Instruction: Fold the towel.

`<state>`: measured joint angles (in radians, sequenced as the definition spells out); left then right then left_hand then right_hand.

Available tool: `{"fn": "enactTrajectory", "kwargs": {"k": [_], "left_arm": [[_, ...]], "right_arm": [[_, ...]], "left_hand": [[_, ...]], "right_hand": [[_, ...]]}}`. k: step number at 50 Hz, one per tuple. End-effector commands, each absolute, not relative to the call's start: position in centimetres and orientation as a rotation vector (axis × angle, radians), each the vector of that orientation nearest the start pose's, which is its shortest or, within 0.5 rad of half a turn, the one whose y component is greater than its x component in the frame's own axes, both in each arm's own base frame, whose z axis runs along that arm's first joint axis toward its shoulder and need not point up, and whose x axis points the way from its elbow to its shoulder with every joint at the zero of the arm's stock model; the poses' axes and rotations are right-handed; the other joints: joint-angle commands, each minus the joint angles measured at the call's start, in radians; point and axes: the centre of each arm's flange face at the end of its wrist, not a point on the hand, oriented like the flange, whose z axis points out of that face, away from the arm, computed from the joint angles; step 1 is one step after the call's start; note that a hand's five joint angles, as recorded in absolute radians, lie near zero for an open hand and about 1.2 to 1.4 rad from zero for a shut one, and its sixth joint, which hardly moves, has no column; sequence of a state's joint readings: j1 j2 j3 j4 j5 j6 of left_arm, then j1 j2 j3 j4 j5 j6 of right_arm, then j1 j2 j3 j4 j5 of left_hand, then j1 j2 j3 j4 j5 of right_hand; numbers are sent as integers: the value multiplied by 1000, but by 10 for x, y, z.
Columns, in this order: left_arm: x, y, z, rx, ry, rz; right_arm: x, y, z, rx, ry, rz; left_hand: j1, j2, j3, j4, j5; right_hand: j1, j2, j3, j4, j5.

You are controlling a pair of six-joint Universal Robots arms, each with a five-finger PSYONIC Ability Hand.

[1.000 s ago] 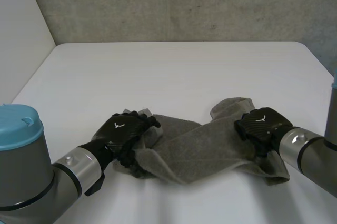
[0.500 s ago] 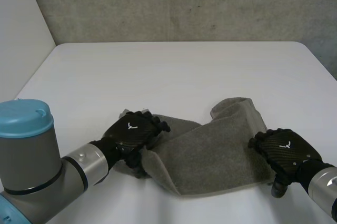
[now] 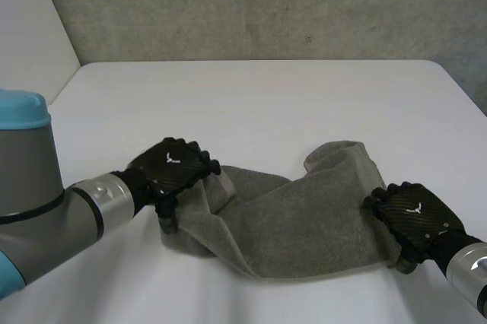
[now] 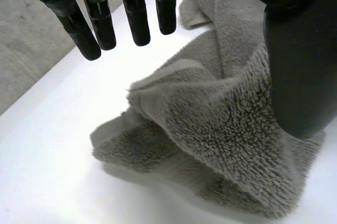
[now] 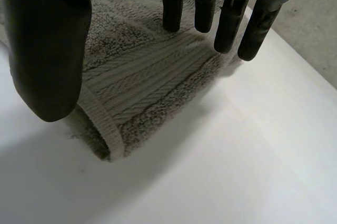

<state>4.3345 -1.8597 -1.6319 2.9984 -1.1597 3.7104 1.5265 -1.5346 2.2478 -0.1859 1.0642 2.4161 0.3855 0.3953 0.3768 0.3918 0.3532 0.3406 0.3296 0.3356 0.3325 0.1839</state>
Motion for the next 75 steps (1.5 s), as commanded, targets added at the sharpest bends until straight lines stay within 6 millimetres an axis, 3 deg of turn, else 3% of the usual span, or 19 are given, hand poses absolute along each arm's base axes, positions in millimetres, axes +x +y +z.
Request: {"fn": "enactTrajectory", "kwargs": {"k": [1,4,6,11,28,39,41,44,47,49,50,51,52,55,58,62,67,71,75], "left_arm": [[-268,-224,197,1622,2401,-1776],[-269,-227,194,1624,2406,-1769],[-271,-232,184,1638,2433,-1724],[-273,-237,183,1659,2431,-1694],[-284,-247,186,1900,2290,-1665],[-278,-233,177,1946,2485,-1401],[-278,-235,191,1923,2459,-1454],[-278,-238,204,1896,2428,-1519],[-280,-238,235,1827,2387,-1665],[-279,-235,273,1687,2412,-1841],[-279,-235,273,1686,2412,-1842],[-277,-232,296,1595,2411,-1959],[-277,-232,296,1594,2411,-1961],[-266,-221,355,1263,2355,-2318],[-256,-213,376,1040,2317,-2475],[-250,-209,375,956,2313,-2487],[-250,-213,326,1033,2458,-2237],[-257,-232,281,1150,2504,-2013],[-263,-250,269,1213,2461,-1972]], "right_arm": [[167,-208,134,-1236,2329,-1622],[167,-211,134,-1237,2322,-1644],[166,-219,137,-1233,2311,-1699],[165,-226,143,-1223,2312,-1734],[162,-229,188,-1149,2243,-1942],[156,-242,203,-1142,2235,-2018],[150,-251,220,-1119,2228,-2083],[150,-254,252,-1120,2160,-2198],[150,-255,270,-1104,2125,-2248],[152,-255,306,-1034,2048,-2317],[152,-255,306,-1034,2048,-2318],[152,-255,325,-982,2014,-2341],[152,-253,345,-929,1976,-2353],[152,-249,373,-843,1974,-2310],[151,-244,388,-830,2051,-2214],[154,-250,384,-880,2169,-2044],[178,-260,355,-1248,2260,-1758],[191,-274,334,-1325,2276,-1668],[215,-297,321,-1392,2256,-1699]], "left_hand": [[-75,-85,-66,-81,-217],[-69,-79,-61,-76,-211],[-31,-41,-23,-38,-174],[7,-3,16,1,-135],[-69,-79,-61,-76,-211],[723,714,732,717,581],[1010,1000,1018,1003,867],[1011,1001,1019,1004,869],[1011,1001,1019,1004,869],[1011,1001,1019,1004,869],[1011,1001,1019,1004,869],[1011,1001,1019,1004,869],[1011,1001,1019,1004,869],[1011,1001,1019,1004,869],[1011,1001,1019,1004,869],[1011,1001,1019,1004,869],[1011,1001,1019,1004,869],[1011,1001,1019,1004,869],[1011,1001,1019,1004,869]], "right_hand": [[155,166,160,163,137],[229,240,234,237,211],[605,617,611,614,588],[1032,1043,1037,1040,1014],[1056,1067,1061,1064,1038],[1056,1067,1061,1064,1038],[1056,1067,1061,1064,1038],[1056,1067,1061,1064,1038],[1056,1067,1061,1064,1038],[1056,1067,1061,1064,1038],[1056,1067,1061,1064,1038],[1056,1067,1061,1064,1038],[1056,1067,1061,1064,1038],[1056,1067,1061,1064,1038],[1056,1067,1061,1064,1038],[1056,1067,1061,1064,1038],[1056,1067,1061,1064,1038],[1056,1067,1061,1064,1038],[1056,1067,1061,1064,1038]]}}
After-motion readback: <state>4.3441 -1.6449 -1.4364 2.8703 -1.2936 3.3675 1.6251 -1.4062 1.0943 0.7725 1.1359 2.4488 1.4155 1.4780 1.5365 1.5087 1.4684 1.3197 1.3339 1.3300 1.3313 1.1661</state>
